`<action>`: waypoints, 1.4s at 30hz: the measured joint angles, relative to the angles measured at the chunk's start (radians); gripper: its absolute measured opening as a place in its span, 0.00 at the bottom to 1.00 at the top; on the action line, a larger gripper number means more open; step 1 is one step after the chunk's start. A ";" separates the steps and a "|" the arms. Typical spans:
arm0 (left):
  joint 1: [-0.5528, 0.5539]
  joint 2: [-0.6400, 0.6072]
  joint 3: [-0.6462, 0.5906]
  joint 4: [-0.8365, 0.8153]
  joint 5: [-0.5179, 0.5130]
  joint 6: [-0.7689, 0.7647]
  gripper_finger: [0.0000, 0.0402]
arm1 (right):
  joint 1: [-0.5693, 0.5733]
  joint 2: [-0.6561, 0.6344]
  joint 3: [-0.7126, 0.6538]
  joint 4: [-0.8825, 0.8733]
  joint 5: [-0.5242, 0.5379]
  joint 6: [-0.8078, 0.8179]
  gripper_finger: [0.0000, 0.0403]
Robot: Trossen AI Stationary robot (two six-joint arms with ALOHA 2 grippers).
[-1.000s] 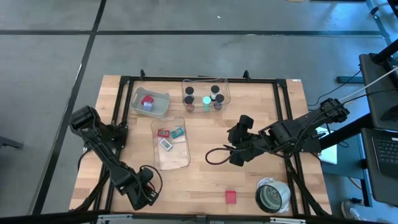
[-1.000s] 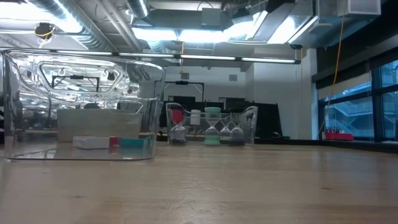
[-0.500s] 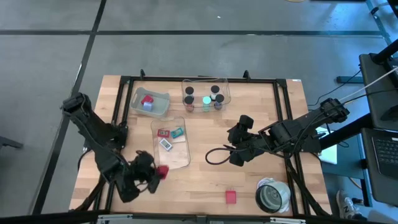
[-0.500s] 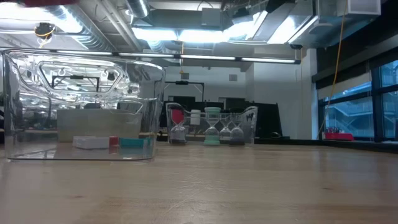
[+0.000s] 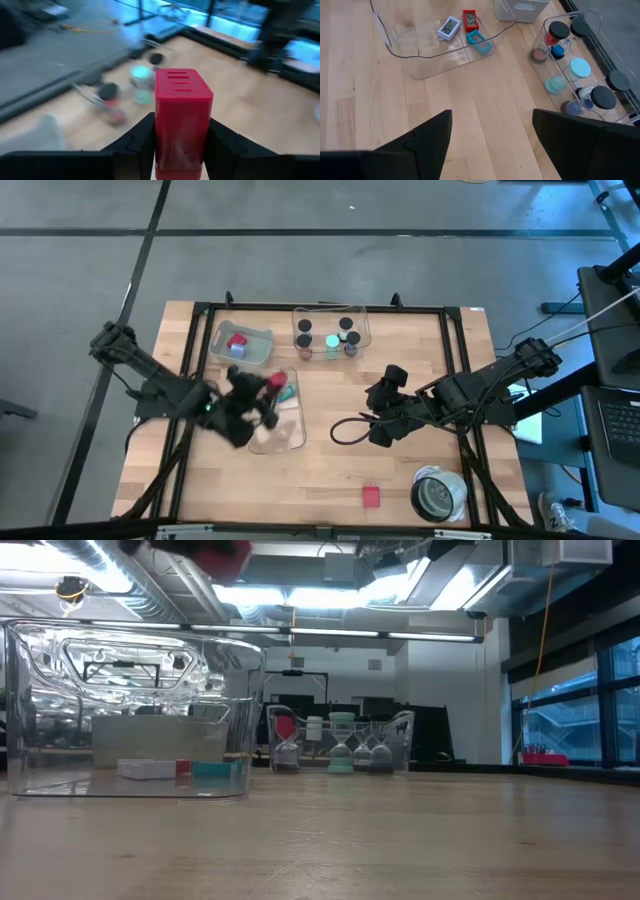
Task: Pick & Place Office items
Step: Put the left red charger adapter into the gray bin
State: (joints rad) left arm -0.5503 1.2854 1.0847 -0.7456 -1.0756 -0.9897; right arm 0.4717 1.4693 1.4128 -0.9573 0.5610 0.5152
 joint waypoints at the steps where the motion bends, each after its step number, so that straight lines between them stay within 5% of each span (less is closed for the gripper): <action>1: 0.036 -0.004 0.000 0.000 0.000 0.031 0.31 | 0.000 0.000 0.000 0.000 0.000 0.000 0.69; 10: 0.379 -0.013 0.000 -0.022 0.132 0.199 0.31 | 0.000 0.000 0.000 0.000 0.000 0.000 0.69; 22: 0.764 -0.013 0.000 -0.254 0.370 0.181 0.31 | 0.000 0.000 0.000 0.000 -0.001 0.000 0.69; 31: 0.898 -0.013 -0.059 -0.317 0.528 0.169 0.31 | 0.000 0.000 0.000 0.000 -0.001 0.023 0.69; 42: 0.967 -0.012 -0.247 -0.192 0.562 0.159 0.31 | 0.000 0.000 0.000 0.000 -0.003 0.027 0.69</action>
State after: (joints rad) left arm 0.4166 1.2732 0.8380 -0.9378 -0.5140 -0.8306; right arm 0.4721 1.4693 1.4128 -0.9577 0.5583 0.5423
